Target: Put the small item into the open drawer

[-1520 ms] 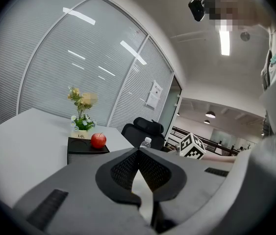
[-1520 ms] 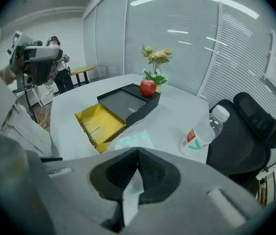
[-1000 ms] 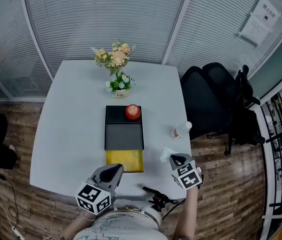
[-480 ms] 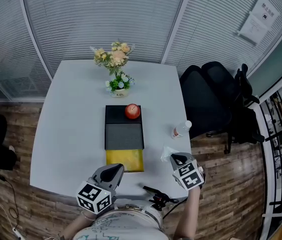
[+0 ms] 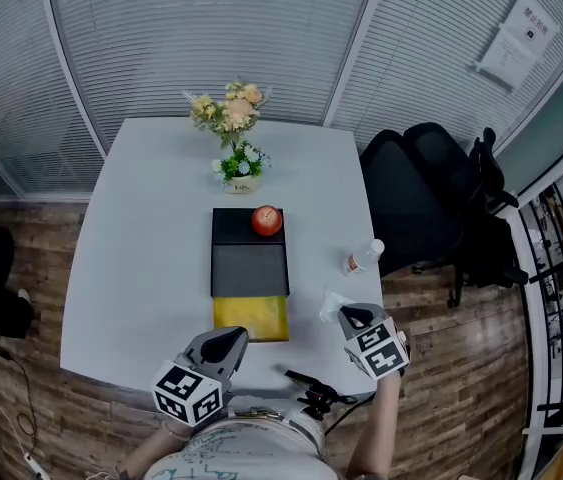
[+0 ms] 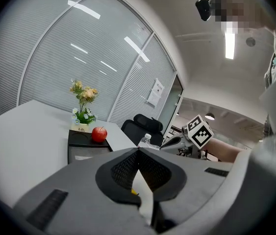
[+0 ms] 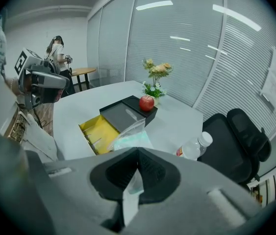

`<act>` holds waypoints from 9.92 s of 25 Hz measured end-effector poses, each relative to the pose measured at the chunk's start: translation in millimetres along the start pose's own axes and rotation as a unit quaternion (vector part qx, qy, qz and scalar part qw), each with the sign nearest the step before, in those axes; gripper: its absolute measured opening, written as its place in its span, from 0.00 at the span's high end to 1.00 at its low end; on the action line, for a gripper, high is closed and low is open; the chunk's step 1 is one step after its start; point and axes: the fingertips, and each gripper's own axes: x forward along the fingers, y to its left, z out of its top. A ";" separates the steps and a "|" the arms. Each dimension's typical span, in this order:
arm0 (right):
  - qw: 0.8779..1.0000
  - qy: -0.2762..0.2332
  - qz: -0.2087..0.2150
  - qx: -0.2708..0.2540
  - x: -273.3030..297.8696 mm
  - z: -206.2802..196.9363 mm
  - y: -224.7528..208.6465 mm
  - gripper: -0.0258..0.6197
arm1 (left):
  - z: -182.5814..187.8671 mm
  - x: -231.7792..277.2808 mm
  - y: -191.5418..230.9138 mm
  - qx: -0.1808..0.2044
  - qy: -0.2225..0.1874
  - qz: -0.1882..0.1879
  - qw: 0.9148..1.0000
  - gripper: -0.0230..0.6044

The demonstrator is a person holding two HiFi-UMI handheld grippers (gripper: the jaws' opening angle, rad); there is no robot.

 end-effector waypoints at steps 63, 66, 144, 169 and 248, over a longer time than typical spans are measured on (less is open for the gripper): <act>0.969 0.004 0.178 -0.169 107.4 88.5 159.0 0.96 | 2.1 -32.2 39.6 0.023 0.010 0.012 1.000 0.97; 0.968 0.009 0.182 -0.173 113.5 83.3 161.3 0.96 | 1.6 -29.8 40.2 0.016 0.012 0.008 1.000 0.97; 0.958 0.118 0.200 -0.169 228.3 16.7 187.5 0.96 | -7.3 -23.0 52.3 -0.010 0.035 0.017 0.999 0.97; 0.963 0.017 0.223 -0.152 176.5 42.8 169.3 0.62 | -5.3 -25.2 47.4 -0.009 0.022 0.015 1.000 0.97; 0.935 -0.267 0.187 -0.144 32.7 102.8 177.0 0.96 | -5.5 -13.0 43.7 0.020 0.040 0.003 0.999 0.97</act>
